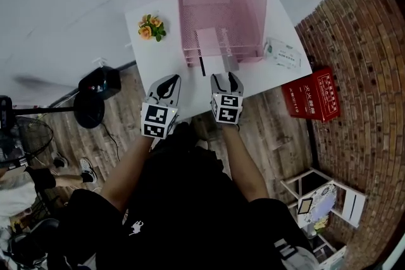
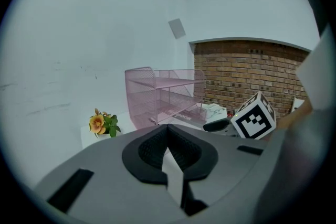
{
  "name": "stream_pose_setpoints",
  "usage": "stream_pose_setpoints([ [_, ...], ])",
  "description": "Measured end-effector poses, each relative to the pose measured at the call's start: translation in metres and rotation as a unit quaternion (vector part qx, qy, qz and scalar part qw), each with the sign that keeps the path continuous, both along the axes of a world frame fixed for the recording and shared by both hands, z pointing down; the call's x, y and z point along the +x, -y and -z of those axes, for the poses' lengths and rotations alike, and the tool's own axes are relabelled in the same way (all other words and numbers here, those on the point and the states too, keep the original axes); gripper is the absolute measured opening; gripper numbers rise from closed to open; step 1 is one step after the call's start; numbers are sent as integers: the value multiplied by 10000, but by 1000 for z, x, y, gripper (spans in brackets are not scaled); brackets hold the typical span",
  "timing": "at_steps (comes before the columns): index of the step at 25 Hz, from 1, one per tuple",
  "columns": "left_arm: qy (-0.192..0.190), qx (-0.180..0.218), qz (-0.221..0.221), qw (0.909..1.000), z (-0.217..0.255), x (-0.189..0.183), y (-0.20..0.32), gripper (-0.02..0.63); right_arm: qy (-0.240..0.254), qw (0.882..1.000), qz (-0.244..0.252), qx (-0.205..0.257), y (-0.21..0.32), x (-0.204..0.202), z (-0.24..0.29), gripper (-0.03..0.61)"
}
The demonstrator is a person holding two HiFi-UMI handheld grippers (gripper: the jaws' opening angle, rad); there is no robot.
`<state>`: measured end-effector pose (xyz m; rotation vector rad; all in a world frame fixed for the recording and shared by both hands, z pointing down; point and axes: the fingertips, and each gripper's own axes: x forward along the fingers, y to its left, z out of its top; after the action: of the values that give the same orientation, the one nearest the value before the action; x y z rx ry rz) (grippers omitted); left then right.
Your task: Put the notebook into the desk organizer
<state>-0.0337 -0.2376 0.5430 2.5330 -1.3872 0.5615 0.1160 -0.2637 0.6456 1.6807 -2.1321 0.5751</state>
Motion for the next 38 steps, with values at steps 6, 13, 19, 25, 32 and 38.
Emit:
stream_pose_setpoints([
  [6,-3,70,43,10000,3,-5,5,3,26,9998,-183,-37,8,-5,-2,250],
  [13,71,60,72,9999,1,-9,9,3,70,9996,-283,-62,17,-8,-2,250],
  [19,67,39,93,9999,1,-12,13,3,68,9994,-334,-66,25,-9,-2,250],
  [25,81,25,126,9999,0,-18,17,3,71,9992,-380,-70,34,-12,-1,250],
  [32,88,12,140,9999,-2,-22,21,3,55,9991,-424,-58,42,-13,-1,250],
  [38,95,4,156,9998,-3,-26,25,3,13,9989,-468,-35,49,-13,3,250],
])
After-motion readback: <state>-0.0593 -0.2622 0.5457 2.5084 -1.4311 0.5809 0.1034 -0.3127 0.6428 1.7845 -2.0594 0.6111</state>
